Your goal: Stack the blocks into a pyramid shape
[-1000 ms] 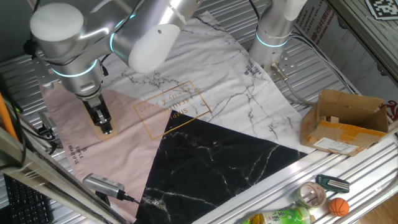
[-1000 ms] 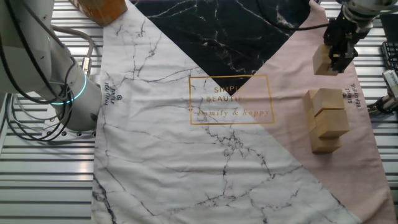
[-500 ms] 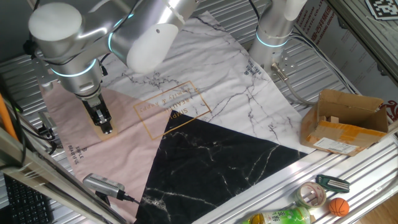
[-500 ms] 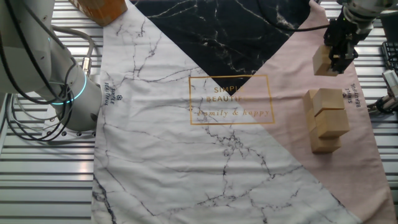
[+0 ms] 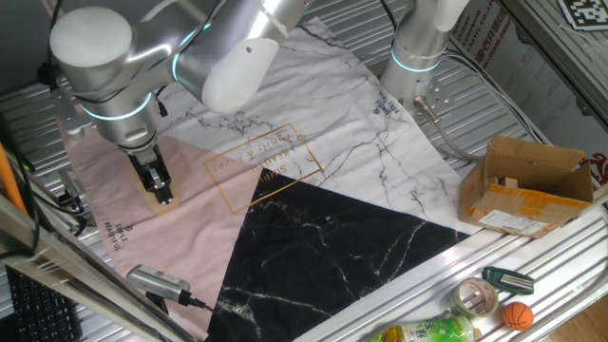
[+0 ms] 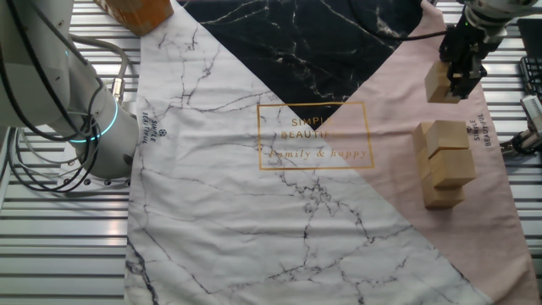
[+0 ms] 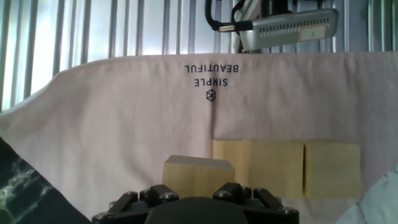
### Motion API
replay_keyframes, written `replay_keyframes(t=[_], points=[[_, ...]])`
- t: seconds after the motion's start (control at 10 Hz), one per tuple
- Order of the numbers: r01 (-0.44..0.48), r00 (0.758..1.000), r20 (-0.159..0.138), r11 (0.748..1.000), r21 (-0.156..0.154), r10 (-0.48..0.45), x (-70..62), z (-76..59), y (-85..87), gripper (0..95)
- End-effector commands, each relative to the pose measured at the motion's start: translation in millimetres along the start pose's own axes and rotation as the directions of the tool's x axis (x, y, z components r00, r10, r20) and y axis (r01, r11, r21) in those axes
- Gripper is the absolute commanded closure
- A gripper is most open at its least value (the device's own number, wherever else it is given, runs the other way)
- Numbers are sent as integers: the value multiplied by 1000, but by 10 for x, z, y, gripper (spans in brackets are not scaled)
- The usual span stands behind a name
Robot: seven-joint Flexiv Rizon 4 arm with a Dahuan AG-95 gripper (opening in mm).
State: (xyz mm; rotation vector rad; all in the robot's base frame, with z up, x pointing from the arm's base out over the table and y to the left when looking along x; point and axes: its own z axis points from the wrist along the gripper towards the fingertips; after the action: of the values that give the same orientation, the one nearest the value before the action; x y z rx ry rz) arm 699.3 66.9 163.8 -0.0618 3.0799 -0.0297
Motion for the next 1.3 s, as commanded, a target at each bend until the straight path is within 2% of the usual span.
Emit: replay_keyframes(t=[0.1,0.6,1.3], points=[[32,999,-2,999,3,-32,-21,8,4,950],[70,998,2,998,3,-70,-21,8,4,950],[56,998,-1,998,1,-56,-21,8,4,950]])
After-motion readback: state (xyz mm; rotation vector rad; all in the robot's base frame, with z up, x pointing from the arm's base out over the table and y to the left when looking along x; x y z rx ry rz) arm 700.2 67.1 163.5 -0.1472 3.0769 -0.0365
